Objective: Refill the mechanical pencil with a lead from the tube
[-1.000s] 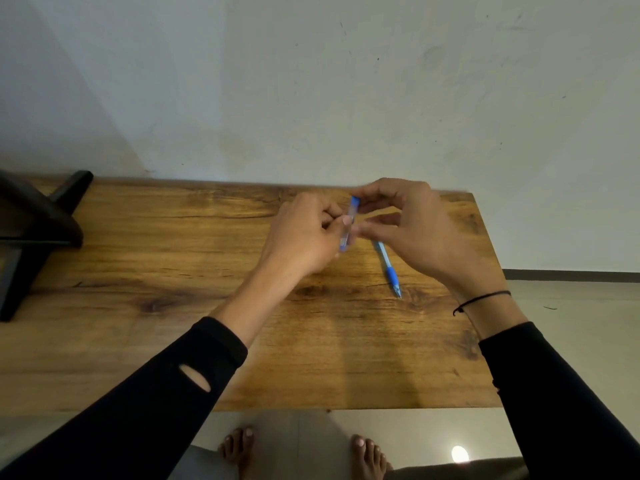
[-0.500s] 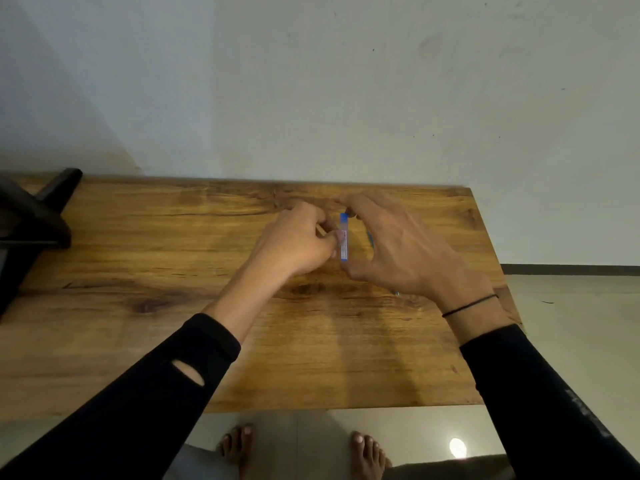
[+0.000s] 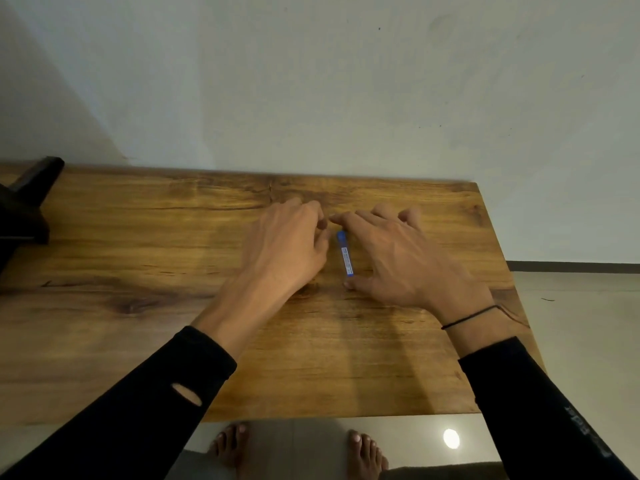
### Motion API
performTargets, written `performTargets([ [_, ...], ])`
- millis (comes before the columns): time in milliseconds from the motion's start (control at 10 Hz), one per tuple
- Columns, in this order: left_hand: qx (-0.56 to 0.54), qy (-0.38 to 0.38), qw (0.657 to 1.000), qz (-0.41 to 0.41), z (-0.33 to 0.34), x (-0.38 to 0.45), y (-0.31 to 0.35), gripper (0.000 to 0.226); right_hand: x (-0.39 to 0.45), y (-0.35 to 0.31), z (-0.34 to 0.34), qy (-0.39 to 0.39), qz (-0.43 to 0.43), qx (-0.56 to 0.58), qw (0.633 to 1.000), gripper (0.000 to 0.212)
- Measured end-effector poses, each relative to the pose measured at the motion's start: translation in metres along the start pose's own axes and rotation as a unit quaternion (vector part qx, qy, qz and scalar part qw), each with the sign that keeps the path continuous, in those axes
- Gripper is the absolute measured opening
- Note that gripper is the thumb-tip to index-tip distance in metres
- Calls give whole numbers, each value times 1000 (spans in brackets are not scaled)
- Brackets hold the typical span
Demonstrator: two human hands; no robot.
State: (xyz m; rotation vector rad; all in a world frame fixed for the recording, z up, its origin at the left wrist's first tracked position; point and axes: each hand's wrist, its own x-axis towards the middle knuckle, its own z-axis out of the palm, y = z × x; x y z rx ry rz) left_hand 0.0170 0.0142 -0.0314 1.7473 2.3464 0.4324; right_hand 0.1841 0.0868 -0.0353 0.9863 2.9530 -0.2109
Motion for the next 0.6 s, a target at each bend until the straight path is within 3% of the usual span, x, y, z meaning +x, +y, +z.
performTargets([
  [200, -8, 55, 998, 0, 12, -7, -10, 22, 0, -3, 9, 9, 16, 5, 1000, 77],
  [400, 10, 50, 999, 4, 25, -14, -19, 27, 4, -6, 7, 27, 28, 31, 999, 75],
  [600, -17, -37, 999, -30, 20, -27, -19, 43, 10, -24, -8, 9, 88, 38, 995, 55],
])
